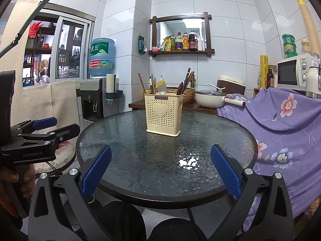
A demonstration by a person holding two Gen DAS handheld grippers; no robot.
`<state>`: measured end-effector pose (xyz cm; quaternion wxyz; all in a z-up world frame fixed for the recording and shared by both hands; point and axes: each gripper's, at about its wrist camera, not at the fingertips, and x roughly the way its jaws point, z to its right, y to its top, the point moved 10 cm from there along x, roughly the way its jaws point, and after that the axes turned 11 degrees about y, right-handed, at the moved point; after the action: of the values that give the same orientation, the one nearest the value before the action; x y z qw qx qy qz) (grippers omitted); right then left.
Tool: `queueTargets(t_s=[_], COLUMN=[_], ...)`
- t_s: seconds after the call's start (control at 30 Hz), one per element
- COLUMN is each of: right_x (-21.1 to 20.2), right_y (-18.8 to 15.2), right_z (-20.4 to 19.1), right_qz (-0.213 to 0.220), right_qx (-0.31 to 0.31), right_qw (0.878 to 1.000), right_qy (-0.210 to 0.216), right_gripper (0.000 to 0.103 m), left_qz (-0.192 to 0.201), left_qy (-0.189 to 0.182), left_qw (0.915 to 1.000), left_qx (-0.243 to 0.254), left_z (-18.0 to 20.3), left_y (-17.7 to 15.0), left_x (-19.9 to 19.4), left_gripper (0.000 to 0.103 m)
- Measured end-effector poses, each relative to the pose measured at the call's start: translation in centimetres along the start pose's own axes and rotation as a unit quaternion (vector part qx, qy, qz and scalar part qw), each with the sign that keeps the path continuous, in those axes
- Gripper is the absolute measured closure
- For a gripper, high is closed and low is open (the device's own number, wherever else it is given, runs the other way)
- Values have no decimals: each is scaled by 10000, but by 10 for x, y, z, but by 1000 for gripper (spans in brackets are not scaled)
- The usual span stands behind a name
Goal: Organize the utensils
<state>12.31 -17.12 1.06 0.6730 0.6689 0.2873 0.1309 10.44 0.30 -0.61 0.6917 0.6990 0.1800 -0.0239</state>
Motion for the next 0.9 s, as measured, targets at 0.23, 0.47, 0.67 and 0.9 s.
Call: queueTargets(t_s=[0.23,0.47,0.67,0.9], right_x=[1,2,2,2], right_y=[-2,-4,-4,-5], right_z=[0,0,0,-2], right_qz=[-10,-29,-39,-52], right_qx=[2,9,11,27], right_qw=[10000,10000,10000,10000], right_qy=[8,12,24,23], right_gripper=[6,6,6,6], left_qz=[-12,-49,-58,-57], left_qy=[6,18,15,21], left_qw=[10000,10000,10000,10000], left_qx=[-14,-31,-35,-35], left_z=[0,-2,-3,-3], left_y=[-1,-4,-4,-4], left_x=[0,1,2,2], left_gripper=[6,6,6,6])
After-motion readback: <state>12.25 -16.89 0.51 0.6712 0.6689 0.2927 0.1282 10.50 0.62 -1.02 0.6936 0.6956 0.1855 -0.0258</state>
